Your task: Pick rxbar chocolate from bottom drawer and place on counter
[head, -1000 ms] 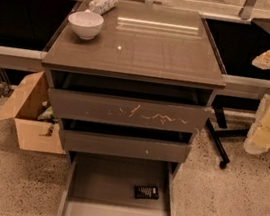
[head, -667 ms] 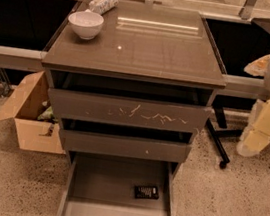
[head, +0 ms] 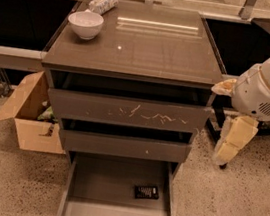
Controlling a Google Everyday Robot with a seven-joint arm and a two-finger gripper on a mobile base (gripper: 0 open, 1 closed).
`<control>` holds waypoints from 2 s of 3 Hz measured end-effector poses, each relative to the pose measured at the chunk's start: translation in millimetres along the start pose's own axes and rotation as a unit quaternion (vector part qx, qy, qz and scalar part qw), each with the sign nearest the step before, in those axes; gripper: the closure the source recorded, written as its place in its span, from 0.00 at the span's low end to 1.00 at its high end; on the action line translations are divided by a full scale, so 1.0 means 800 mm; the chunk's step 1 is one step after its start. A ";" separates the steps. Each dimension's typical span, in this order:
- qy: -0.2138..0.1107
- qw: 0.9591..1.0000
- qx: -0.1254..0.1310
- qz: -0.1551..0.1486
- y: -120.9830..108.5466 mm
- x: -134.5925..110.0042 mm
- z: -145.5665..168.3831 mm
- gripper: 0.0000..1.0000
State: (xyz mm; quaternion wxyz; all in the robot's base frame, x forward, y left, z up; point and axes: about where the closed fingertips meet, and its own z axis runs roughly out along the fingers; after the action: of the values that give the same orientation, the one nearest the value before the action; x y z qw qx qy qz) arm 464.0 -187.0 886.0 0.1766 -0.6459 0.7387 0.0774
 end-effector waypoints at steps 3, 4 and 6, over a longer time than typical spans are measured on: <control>-0.043 0.998 -0.044 -0.015 0.003 -0.003 0.069 0.00; -0.078 0.993 -0.079 -0.028 0.012 0.003 0.135 0.00; -0.188 0.972 -0.136 -0.048 0.036 0.019 0.302 0.00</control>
Offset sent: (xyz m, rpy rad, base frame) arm 0.0038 0.0146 -0.0327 0.0613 0.0330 0.0417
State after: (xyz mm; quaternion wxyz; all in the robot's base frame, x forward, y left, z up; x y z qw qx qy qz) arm 472.7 -114.1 653.8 0.2260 -0.6722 0.6432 0.2887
